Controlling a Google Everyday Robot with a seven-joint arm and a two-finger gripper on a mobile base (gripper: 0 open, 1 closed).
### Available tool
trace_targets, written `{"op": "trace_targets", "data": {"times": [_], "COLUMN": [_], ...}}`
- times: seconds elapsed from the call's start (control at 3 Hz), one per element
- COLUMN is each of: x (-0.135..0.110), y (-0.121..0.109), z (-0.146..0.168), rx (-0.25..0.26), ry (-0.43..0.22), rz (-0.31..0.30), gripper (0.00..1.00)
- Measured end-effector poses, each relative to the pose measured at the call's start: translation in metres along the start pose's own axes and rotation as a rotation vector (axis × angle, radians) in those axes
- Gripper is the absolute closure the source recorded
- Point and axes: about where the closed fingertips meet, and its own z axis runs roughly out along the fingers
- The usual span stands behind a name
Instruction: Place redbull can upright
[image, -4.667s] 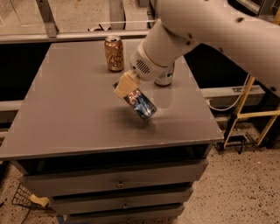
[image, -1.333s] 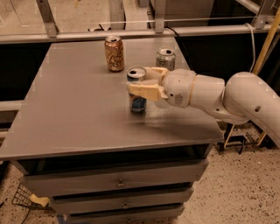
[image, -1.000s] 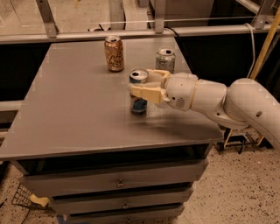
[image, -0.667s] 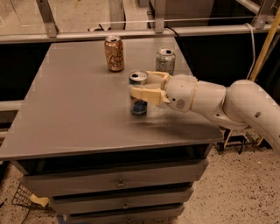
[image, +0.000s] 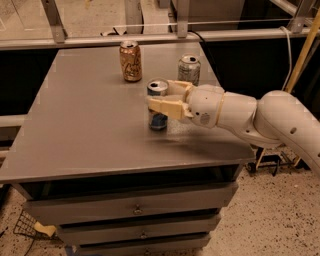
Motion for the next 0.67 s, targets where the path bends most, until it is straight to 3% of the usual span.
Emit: {"op": "trace_targets", "data": {"times": [0.33,0.67], "x": [-0.0007,-0.0009], "y": [0.0020,0.0027], "z": [0.0025,0.0033], "rx": [-0.005,-0.007], "ry": [0.000,0.000], "rz": [-0.001,-0.002], "gripper": [0.03,0.00]}}
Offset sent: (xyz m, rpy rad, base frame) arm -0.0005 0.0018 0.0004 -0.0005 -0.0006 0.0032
